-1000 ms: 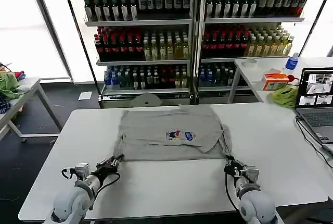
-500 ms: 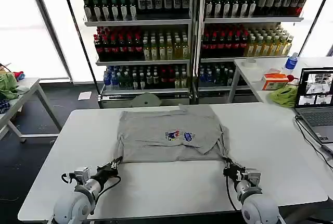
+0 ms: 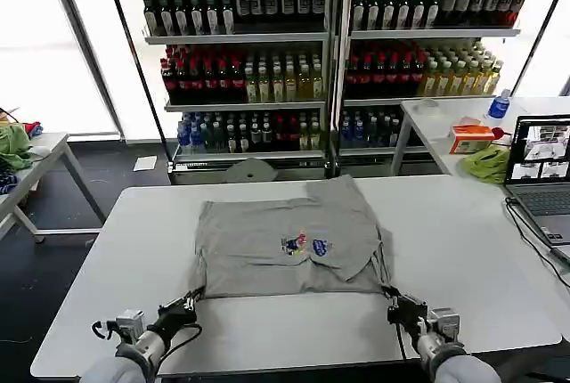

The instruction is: Fold and organize the clothes.

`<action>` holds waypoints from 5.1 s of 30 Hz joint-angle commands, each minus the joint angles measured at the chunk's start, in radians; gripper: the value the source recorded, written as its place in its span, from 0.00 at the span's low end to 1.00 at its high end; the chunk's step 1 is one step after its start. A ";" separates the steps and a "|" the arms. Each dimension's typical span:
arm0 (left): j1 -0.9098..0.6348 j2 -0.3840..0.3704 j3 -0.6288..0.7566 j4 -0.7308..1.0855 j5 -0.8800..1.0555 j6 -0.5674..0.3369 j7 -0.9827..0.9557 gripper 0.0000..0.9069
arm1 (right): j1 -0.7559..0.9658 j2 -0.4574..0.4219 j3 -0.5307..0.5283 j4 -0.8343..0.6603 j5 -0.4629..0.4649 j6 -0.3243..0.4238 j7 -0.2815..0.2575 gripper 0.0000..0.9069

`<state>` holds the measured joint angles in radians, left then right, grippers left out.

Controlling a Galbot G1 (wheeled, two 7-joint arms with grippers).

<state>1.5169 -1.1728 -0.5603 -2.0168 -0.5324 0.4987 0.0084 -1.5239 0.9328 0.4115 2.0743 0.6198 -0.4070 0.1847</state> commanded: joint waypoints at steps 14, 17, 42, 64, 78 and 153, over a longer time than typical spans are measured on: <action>0.430 -0.098 -0.184 -0.248 0.131 -0.007 0.031 0.01 | -0.299 -0.069 0.056 0.147 -0.045 0.056 -0.007 0.00; 0.469 -0.113 -0.186 -0.277 0.146 -0.007 0.038 0.01 | -0.344 -0.066 0.069 0.164 -0.054 0.063 -0.006 0.00; 0.411 -0.021 -0.306 -0.272 0.105 0.022 0.037 1.00 | -0.248 -0.059 0.130 0.171 -0.005 0.093 -0.059 1.00; -0.238 0.289 -0.038 0.201 -0.109 0.047 0.069 1.00 | 0.832 0.029 -0.250 -0.494 0.106 -0.162 -0.292 1.00; -0.552 0.321 0.175 0.487 -0.156 0.043 0.079 1.00 | 1.081 0.202 -0.436 -0.860 0.057 -0.134 -0.320 1.00; -0.481 0.291 0.189 0.300 -0.261 0.012 0.022 0.01 | 0.861 0.182 -0.302 -0.610 0.277 -0.107 -0.273 0.00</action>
<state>0.9858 -0.8838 -0.3292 -1.6042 -0.7866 0.5233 0.0489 -0.5935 1.1412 0.0725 1.3473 0.8444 -0.5153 -0.0906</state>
